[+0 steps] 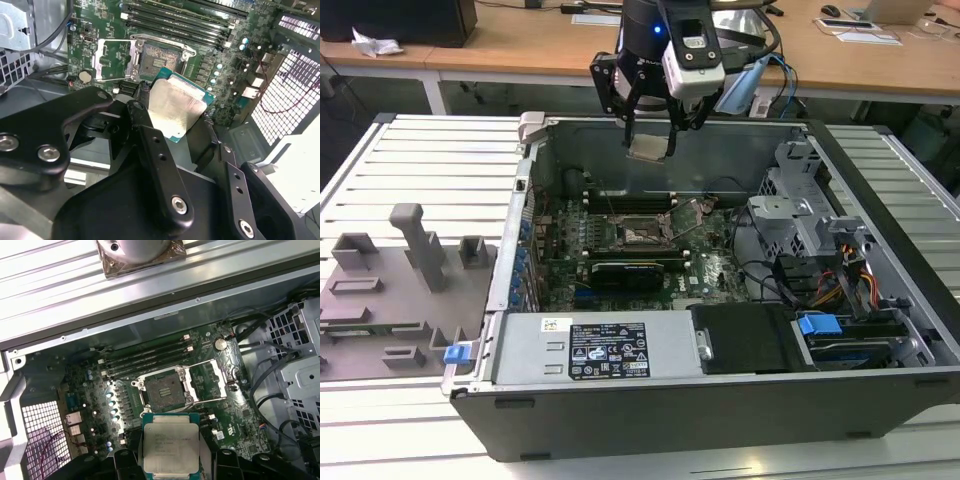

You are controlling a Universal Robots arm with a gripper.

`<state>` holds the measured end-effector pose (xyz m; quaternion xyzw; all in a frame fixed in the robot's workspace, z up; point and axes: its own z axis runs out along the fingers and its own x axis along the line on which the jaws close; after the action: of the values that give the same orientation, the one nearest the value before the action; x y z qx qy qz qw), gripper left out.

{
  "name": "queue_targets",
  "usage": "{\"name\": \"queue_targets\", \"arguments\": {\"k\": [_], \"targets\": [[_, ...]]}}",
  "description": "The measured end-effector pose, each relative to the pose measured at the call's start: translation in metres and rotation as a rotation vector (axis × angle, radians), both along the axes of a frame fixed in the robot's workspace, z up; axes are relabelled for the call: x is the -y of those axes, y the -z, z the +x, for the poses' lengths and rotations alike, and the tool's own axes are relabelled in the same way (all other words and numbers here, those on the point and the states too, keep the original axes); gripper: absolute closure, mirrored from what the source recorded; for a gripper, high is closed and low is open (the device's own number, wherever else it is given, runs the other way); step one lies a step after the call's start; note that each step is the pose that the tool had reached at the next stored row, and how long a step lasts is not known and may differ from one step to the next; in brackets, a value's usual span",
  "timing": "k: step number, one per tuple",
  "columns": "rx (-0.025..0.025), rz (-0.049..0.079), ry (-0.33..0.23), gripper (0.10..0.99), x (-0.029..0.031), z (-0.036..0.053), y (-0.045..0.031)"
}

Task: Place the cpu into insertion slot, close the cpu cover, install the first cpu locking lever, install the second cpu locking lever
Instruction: 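Place the cpu into insertion slot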

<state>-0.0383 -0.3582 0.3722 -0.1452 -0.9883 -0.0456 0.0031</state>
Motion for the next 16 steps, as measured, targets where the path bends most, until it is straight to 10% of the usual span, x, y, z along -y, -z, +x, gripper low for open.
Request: {"name": "queue_targets", "arguments": {"k": [16], "targets": [[0.0000,0.000,0.071,0.545,0.0000,0.0000,0.0004]]}}
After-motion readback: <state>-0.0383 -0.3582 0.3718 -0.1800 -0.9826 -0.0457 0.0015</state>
